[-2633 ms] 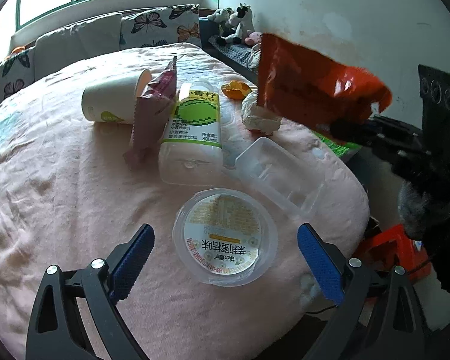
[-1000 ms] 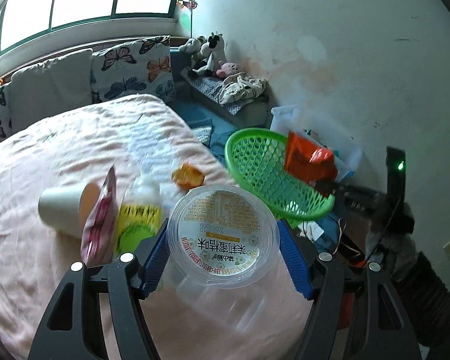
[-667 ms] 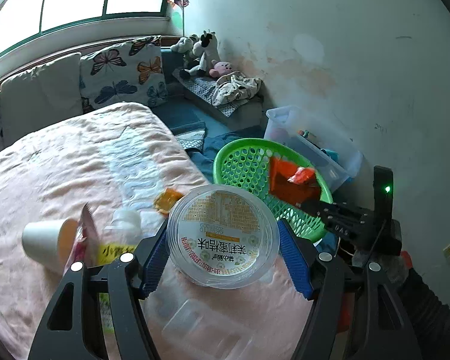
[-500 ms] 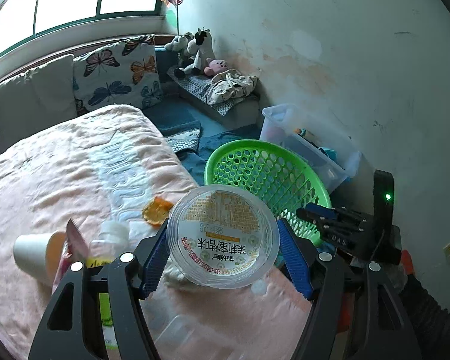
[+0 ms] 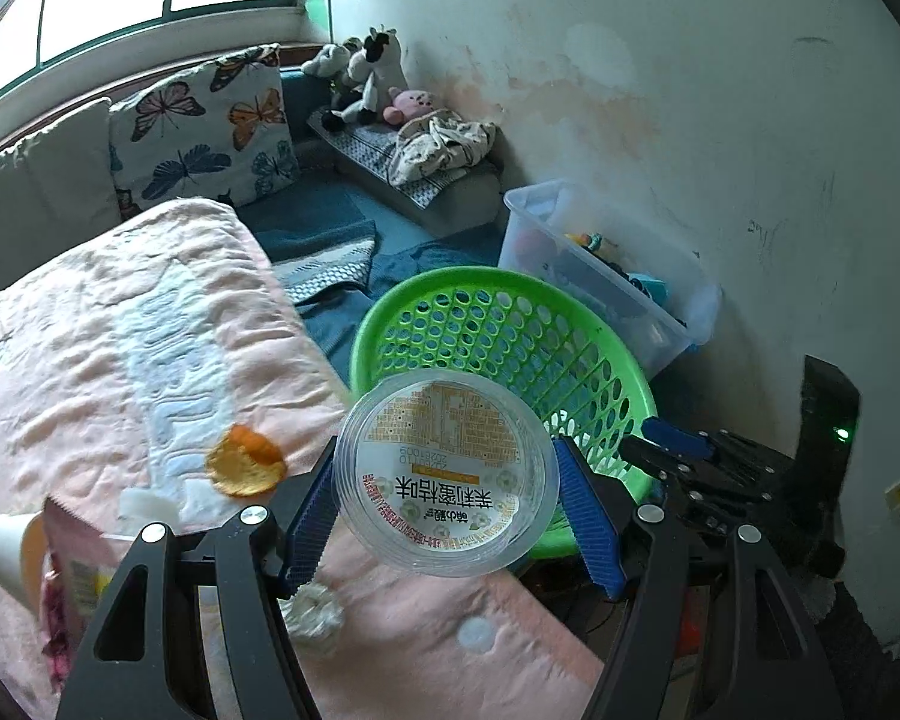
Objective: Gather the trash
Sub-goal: 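Drop the orange wrapper and round tub into the green basket with both tools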
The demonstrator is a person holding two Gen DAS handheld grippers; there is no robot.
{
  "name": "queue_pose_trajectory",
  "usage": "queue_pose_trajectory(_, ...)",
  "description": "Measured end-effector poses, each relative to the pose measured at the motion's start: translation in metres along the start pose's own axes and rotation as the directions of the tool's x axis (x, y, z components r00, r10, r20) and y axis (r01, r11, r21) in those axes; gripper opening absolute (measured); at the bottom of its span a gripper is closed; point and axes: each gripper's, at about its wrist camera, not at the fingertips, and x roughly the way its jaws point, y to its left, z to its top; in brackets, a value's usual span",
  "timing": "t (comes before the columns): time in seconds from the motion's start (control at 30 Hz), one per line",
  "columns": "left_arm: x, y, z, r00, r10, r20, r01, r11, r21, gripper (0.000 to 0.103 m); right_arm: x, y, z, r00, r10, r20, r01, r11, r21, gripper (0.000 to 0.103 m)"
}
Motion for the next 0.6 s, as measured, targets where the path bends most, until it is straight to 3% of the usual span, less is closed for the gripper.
queue_pose_trajectory(0.1,0.014,-0.007,0.003,1.0,-0.006,-0.02,0.006,1.0,0.007,0.067,-0.006,-0.001,-0.001,1.0,-0.001,0.011,0.001,1.0,0.008,0.043)
queue_pose_trajectory(0.17,0.022,-0.012,0.006,0.999,-0.006,-0.034,0.006,1.0,0.011,0.067,-0.011,-0.003,-0.004,1.0,-0.004,0.02,0.004,1.0,0.016,0.055)
queue_pose_trajectory(0.53,0.066,-0.031,0.013,0.994,-0.028,-0.107,0.029,0.999,0.012,0.067,-0.02,-0.005,-0.012,1.0,-0.005,0.03,0.004,1.0,0.015,0.056)
queue_pose_trajectory(0.6,0.068,-0.032,0.013,0.994,-0.03,-0.107,0.031,0.999,0.009,0.075,-0.021,-0.005,-0.013,1.0,-0.003,0.029,0.003,1.0,0.018,0.056)
